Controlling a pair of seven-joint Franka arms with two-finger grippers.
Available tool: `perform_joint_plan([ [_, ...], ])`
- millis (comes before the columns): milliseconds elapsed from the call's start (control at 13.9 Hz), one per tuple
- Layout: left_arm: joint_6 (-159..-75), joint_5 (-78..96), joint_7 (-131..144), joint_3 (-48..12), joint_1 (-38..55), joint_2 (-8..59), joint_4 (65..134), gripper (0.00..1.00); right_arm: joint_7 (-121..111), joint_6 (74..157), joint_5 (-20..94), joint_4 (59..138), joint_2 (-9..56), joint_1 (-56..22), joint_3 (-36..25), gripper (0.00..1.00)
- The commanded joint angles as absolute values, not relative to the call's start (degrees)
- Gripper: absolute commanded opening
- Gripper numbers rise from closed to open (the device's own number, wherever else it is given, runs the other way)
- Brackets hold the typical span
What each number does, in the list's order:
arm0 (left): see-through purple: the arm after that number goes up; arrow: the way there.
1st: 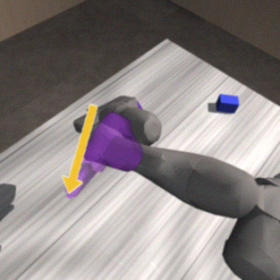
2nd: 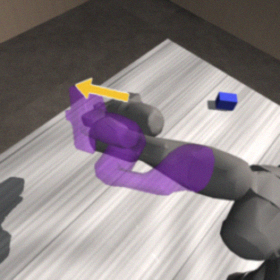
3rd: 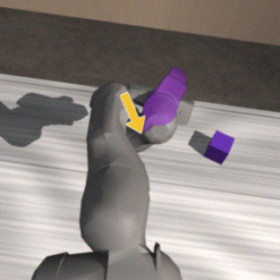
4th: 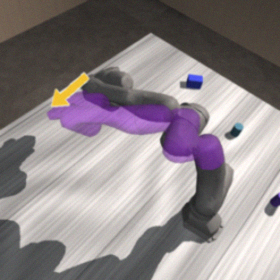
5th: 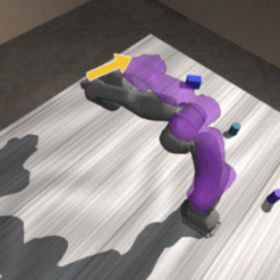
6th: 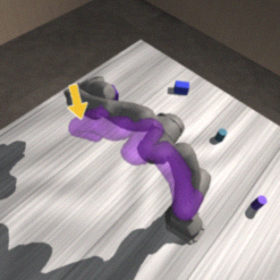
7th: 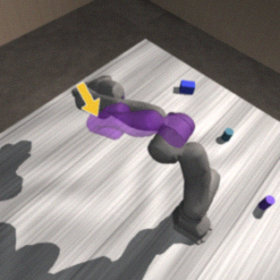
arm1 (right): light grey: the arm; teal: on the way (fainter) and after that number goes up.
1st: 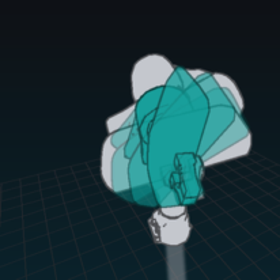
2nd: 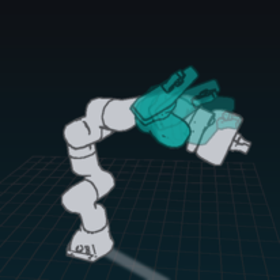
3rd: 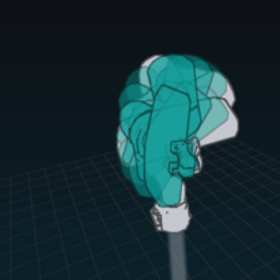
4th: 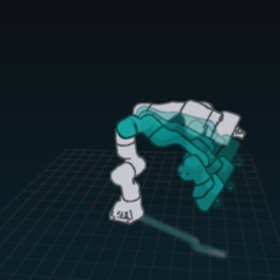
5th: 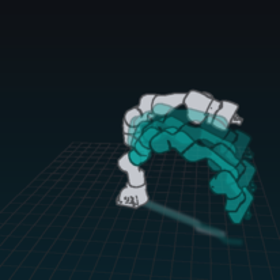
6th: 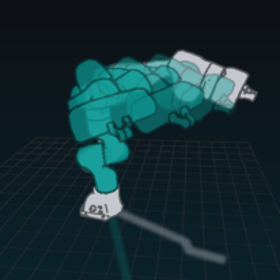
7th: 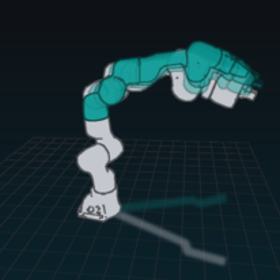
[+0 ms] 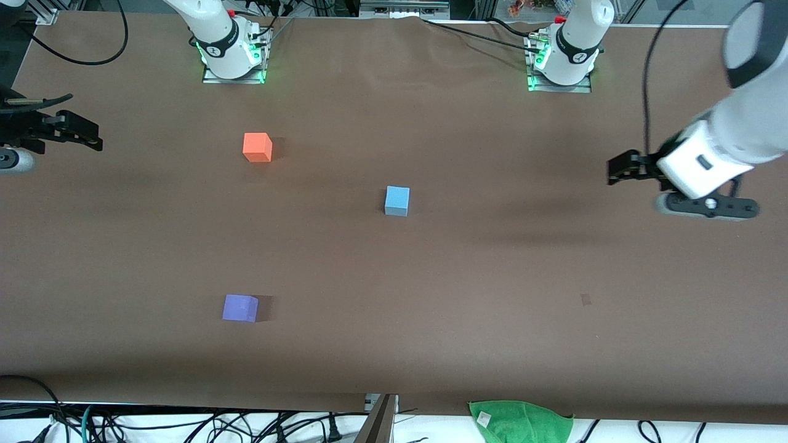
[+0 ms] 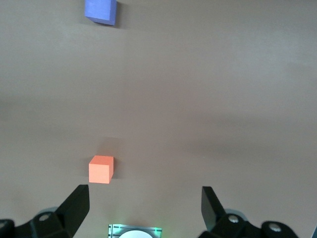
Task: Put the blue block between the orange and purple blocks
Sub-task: 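Release the blue cube and raise the left gripper back to rest, then reach the right gripper across to the blue cube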
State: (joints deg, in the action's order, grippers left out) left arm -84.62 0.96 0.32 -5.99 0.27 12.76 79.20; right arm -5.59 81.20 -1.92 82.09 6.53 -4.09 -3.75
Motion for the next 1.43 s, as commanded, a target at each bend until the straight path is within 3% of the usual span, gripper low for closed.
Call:
perform_joint_plan([
  [0, -87.43, 0.09, -4.48, -4.49, -0.7, 6.0, 86.37, 1.0, -4.83, 81.56, 0.34, 82.35, 7.03, -4.31, -3.6, 1.0],
  [143, -95.4, -0.09, -4.66, -3.87, -0.7, -1.02, 95.22, 1.0, -4.92, 81.56, 1.05, 82.35, 7.99, -4.22, -3.6, 1.0],
  [287, -97.99, -0.17, -4.13, -3.87, -0.7, -6.58, 102.46, 1.0, -5.71, 81.65, 1.05, 82.35, 9.4, -4.57, -3.6, 1.0],
  [717, -97.65, -4.83, -3.69, -4.92, -0.27, -5.1, 100.46, 1.0, -5.01, 84.2, 0.97, 82.44, 11.86, -8.08, -3.6, 1.0],
  [1075, -97.65, -4.83, -3.69, -5.36, -0.26, -5.1, 100.28, 1.0, -5.8, 86.04, 1.41, 82.35, 16.95, -9.22, -3.52, 1.0],
  [1362, -97.65, -4.75, -3.78, -5.36, -0.18, -5.1, 100.28, 1.0, -3.88, 90.68, 1.49, 82.44, 21.52, -14.75, -3.52, 1.0],
])
